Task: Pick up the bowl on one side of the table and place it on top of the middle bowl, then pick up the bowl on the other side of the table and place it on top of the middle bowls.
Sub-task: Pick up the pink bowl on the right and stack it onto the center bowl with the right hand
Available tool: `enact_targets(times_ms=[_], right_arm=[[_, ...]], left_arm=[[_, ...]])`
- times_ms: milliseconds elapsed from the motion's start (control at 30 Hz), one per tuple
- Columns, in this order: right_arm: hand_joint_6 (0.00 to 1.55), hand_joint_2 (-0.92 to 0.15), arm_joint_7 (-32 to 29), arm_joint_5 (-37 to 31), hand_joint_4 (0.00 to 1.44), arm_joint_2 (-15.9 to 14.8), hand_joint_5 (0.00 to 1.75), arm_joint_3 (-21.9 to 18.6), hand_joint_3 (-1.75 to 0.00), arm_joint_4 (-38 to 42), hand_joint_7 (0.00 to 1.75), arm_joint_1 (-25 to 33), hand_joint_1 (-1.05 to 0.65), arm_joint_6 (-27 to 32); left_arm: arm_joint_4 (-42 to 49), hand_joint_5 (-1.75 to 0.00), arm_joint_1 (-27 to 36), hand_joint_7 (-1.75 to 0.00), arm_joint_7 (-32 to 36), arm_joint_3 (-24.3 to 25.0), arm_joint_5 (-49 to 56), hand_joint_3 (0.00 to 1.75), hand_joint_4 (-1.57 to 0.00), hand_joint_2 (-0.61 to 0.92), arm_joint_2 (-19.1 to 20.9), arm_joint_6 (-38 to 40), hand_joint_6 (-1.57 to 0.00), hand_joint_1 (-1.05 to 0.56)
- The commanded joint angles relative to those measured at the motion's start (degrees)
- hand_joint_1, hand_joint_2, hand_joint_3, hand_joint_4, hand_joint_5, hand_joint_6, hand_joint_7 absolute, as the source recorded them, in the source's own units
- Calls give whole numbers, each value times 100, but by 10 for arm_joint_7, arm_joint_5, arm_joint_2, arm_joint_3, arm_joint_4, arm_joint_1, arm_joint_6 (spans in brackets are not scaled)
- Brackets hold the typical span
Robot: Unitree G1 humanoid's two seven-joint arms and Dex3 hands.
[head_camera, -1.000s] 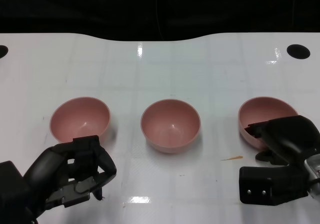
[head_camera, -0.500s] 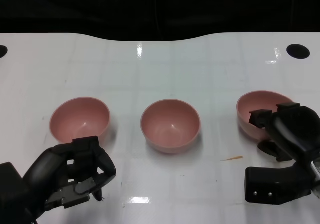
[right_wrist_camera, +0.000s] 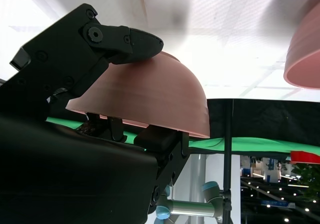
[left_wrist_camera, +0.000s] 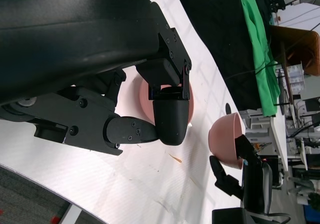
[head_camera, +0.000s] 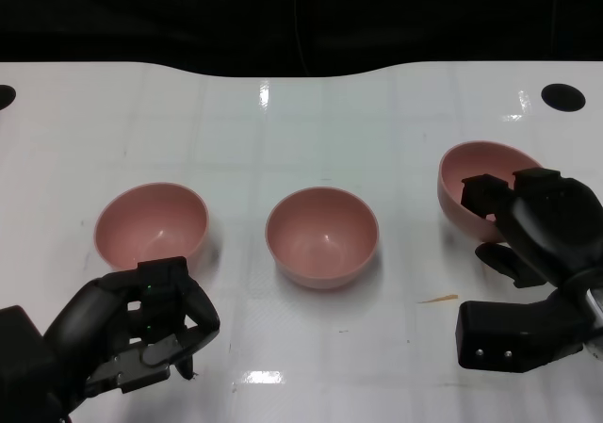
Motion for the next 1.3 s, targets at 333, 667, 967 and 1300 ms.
enact_targets(times_ms=[333, 667, 967, 1300], right_arm=[[72, -39, 117, 25, 93, -14, 175, -15, -112, -181, 167, 7, -20, -1], [114, -52, 177, 24, 93, 16, 175, -8, -71, -217, 61, -8, -23, 17], [94, -59, 172, 12, 95, 47, 175, 13, -64, -185, 103, -29, -25, -6], [95, -47, 156, 4, 98, 78, 175, 24, -78, -161, 101, -40, -24, -4]], left_arm=[[6, -165, -6, -141, -9, 1, 2, 20, -82, 92, 11, -7, -79, -47], [6, -165, -6, -141, -5, 1, -1, 20, -84, 92, 8, -3, -80, -47], [16, -167, -10, -142, -11, -1, 3, 22, -83, 92, 8, -26, -79, -44], [3, -167, -7, -142, 1, -4, 15, 21, -84, 92, 9, -15, -80, -44]])
